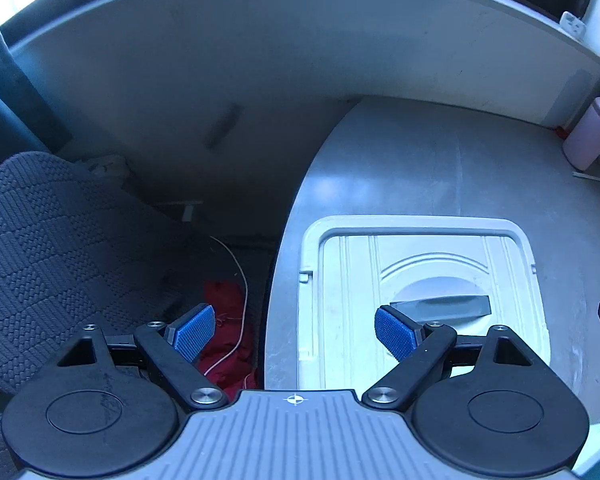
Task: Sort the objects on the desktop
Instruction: 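Lower both tools over the edges of the white lid with grey handle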
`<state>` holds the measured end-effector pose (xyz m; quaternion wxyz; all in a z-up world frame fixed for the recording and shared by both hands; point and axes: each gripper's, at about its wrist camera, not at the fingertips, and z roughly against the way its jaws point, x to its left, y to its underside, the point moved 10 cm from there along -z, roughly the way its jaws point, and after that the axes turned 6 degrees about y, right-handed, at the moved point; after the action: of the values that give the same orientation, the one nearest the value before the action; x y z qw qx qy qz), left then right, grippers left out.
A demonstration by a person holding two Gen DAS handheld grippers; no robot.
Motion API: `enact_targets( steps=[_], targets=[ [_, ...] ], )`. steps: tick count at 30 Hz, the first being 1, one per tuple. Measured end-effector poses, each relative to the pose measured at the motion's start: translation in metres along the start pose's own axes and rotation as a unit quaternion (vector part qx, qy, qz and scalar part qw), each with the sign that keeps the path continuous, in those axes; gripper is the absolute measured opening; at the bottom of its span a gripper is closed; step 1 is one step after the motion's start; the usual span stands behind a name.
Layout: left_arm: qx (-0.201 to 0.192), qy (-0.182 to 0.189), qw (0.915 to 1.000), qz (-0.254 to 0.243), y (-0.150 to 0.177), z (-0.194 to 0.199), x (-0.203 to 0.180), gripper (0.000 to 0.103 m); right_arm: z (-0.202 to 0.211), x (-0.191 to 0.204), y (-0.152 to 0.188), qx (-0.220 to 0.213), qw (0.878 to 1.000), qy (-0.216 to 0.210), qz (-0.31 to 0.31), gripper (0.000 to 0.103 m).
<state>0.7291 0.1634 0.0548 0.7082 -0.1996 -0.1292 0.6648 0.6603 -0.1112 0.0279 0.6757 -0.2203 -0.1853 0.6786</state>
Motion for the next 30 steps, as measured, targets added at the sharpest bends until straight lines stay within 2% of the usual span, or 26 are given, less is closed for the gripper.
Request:
enact_targets(
  steps=[11,17,23,27,30],
  targets=[
    [0.039,-0.003,0.9992,-0.001,-0.003,-0.049,0.002,0.089,-0.051,-0.002,-0.001,0.043,0.999,-0.002,0.006,0.103],
    [0.063,-0.021,0.9978,0.0,0.0,-0.082,0.007,0.089,-0.086,-0.006,0.008,0.085,0.996,-0.005,0.008,0.103],
    [0.092,-0.022,0.9955,0.006,0.006,-0.108,0.011,0.089,-0.118,-0.009,0.018,0.134,0.991,-0.011,-0.016,0.103],
    [0.103,-0.018,0.9944,0.016,0.009,-0.119,0.013,0.089,-0.134,-0.008,0.029,0.184,0.982,-0.028,-0.04,0.103],
    [0.112,-0.016,0.9934,0.02,0.013,-0.125,0.012,0.089,-0.14,-0.006,0.029,0.186,0.981,-0.032,-0.039,0.103]
  ],
)
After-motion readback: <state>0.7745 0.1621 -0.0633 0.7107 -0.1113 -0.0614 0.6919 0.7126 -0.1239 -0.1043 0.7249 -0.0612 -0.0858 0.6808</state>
